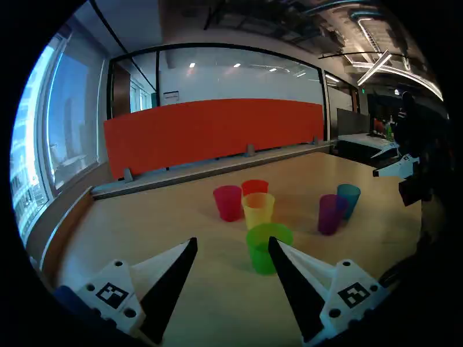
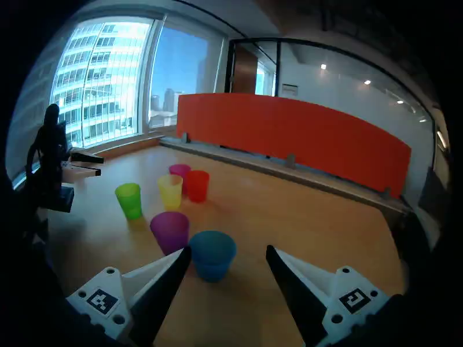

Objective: Pour water

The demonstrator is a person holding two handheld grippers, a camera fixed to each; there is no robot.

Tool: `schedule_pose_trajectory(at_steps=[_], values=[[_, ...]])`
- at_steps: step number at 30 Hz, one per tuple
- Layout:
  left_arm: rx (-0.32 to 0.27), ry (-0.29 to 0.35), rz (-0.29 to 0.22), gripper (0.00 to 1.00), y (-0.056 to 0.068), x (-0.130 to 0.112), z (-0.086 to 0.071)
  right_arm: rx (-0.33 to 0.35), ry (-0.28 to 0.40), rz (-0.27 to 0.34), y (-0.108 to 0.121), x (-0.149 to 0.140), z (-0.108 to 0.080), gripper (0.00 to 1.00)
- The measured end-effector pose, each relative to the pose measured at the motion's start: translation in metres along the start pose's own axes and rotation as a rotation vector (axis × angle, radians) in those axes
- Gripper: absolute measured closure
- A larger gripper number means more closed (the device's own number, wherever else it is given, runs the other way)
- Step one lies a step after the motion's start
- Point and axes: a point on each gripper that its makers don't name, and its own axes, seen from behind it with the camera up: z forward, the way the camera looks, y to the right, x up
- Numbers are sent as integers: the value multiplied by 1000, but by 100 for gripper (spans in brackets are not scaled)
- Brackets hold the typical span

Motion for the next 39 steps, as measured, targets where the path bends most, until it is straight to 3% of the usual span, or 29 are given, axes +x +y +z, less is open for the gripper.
schedule_pose_trajectory(at_steps=[8,18,30,39], values=[[66,57,4,9,-11,13,-4,-107,57,40,21,5,-2,0],[156,136,30,9,-21,30,-8,-227,179,91,40,24,-2,0],[221,220,-3,9,-33,48,-12,-385,334,141,65,53,-15,0],[267,249,-51,9,-44,53,-16,-475,390,147,75,58,-23,0]])
